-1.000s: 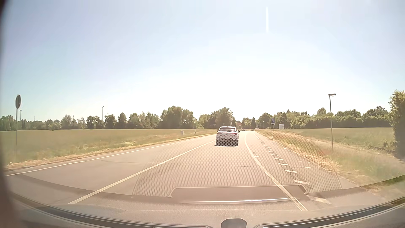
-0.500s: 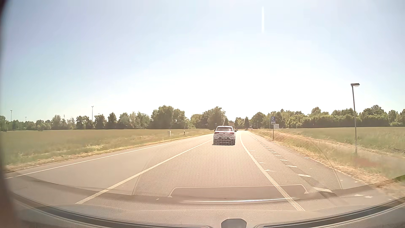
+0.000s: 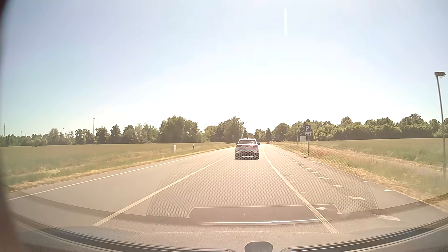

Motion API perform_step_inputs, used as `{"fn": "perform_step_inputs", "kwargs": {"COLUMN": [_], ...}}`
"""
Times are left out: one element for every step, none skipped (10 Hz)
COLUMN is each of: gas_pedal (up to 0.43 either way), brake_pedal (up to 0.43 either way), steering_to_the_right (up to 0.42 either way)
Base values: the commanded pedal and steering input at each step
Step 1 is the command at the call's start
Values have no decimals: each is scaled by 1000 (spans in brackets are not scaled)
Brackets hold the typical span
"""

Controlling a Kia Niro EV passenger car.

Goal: Follow the waypoints while adhering to traffic rules and regulations

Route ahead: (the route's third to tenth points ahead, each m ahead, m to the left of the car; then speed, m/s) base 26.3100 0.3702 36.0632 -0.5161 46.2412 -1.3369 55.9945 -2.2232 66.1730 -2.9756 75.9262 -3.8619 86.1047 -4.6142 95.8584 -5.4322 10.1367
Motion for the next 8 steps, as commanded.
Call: {"fn": "perform_step_inputs", "kwargs": {"gas_pedal": [118, 118, 118, 118, 118, 118, 118, 118], "brake_pedal": [30, 30, 30, 30, 30, 24, 30, 30], "steering_to_the_right": [18, 19, 18, 16, 16, 14, 12, 12]}}
